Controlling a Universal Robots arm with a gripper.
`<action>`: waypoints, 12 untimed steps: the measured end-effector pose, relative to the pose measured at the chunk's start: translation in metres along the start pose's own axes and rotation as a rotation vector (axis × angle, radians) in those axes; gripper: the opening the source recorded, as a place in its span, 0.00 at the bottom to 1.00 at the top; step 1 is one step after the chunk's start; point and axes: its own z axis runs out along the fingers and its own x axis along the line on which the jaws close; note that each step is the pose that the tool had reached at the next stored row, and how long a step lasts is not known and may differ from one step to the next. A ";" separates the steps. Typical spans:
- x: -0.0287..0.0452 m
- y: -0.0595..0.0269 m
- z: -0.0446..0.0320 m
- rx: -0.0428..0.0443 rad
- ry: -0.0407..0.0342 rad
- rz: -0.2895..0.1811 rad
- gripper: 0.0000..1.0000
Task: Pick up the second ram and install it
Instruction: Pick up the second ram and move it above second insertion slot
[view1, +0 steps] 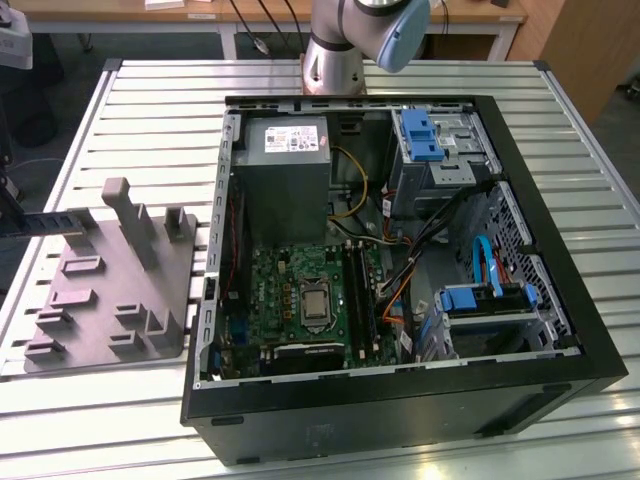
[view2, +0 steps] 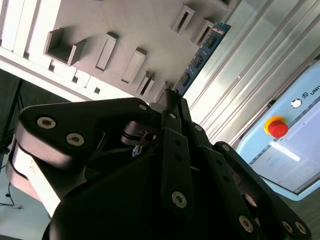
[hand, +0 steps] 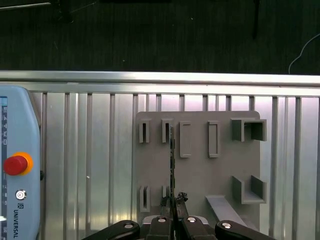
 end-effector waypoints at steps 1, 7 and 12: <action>0.0000 0.0000 -0.0008 0.0000 0.0000 0.000 0.14; 0.0001 -0.0001 -0.0052 0.0001 -0.0001 0.000 0.14; 0.0001 -0.0002 -0.0089 0.0001 -0.0005 0.000 0.14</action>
